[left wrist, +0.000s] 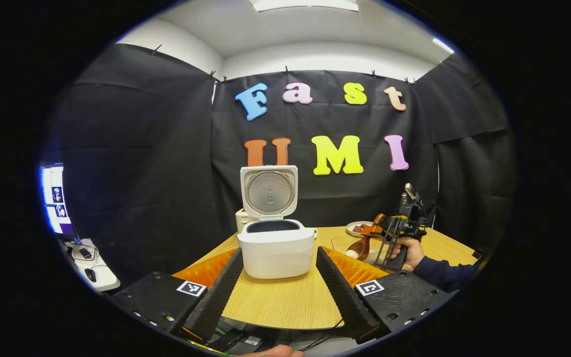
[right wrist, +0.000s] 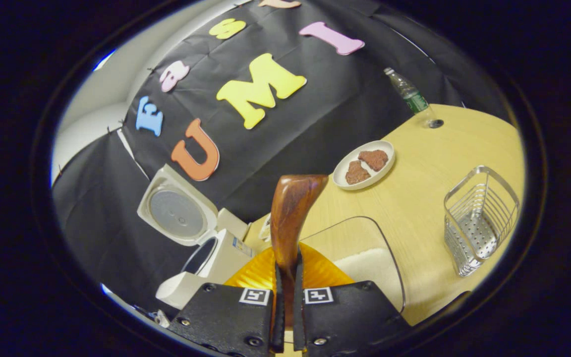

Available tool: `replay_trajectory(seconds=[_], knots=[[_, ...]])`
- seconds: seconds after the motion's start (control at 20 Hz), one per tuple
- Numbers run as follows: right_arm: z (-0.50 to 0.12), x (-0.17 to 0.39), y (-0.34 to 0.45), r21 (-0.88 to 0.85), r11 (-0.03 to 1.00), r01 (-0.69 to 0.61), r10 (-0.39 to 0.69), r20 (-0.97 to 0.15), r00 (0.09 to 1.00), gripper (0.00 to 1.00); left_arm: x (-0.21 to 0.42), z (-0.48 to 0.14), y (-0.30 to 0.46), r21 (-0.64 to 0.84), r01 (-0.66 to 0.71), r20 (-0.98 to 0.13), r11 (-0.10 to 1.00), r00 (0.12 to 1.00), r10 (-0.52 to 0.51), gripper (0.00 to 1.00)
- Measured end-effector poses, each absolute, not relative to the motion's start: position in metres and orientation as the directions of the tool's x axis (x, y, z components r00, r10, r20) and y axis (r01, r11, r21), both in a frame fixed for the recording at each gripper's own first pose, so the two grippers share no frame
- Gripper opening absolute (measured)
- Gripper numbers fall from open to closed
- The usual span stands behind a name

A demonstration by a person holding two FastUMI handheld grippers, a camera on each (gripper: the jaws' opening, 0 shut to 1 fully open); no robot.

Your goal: Close the left gripper, press the button to open the rice cooker; take a wooden spoon from the chopstick holder with the right hand, scoop a spoonful of rice and pour it into the rice cooker, then put the wooden spoon back into the chopstick holder.

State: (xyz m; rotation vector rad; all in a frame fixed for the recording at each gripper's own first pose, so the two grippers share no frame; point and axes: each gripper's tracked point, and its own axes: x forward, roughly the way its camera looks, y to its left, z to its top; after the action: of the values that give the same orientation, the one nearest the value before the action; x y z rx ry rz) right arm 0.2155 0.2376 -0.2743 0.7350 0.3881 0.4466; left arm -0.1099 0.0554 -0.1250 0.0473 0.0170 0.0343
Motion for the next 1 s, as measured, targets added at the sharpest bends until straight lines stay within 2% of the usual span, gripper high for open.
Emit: replay_trajectory(seconds=[0.35,0.45,0.65,0.7,0.8,1.0], knots=[[-0.246,0.207,0.211,0.879,0.431,-0.203,0.541,-0.072,0.838,0.12,-0.109,-0.124,0.052,0.054,-0.031,-0.021,0.998,0.999,0.033,0.94],[-0.228,0.201,0.209,0.934,0.307,-0.183,0.554,-0.019,0.832,0.12,-0.106,-0.123,0.052,0.040,-0.043,-0.022,0.998,0.999,0.044,0.94],[-0.191,0.195,0.205,0.996,-0.045,-0.073,0.585,0.085,0.806,0.11,-0.095,-0.115,0.049,0.030,-0.053,-0.021,0.998,0.998,0.053,0.94],[-0.184,0.195,0.205,0.994,-0.096,-0.054,0.589,0.100,0.802,0.11,-0.092,-0.111,0.050,0.025,-0.055,-0.022,0.998,0.998,0.055,0.94],[-0.176,0.196,0.213,0.992,-0.114,-0.051,0.601,0.110,0.792,0.11,-0.087,-0.100,0.049,0.021,-0.052,-0.017,0.998,0.998,0.052,0.94],[-0.152,0.205,0.228,0.994,-0.072,-0.085,0.609,0.111,0.785,0.11,-0.081,-0.081,0.056,0.041,-0.058,0.016,0.997,0.998,0.057,0.94]])
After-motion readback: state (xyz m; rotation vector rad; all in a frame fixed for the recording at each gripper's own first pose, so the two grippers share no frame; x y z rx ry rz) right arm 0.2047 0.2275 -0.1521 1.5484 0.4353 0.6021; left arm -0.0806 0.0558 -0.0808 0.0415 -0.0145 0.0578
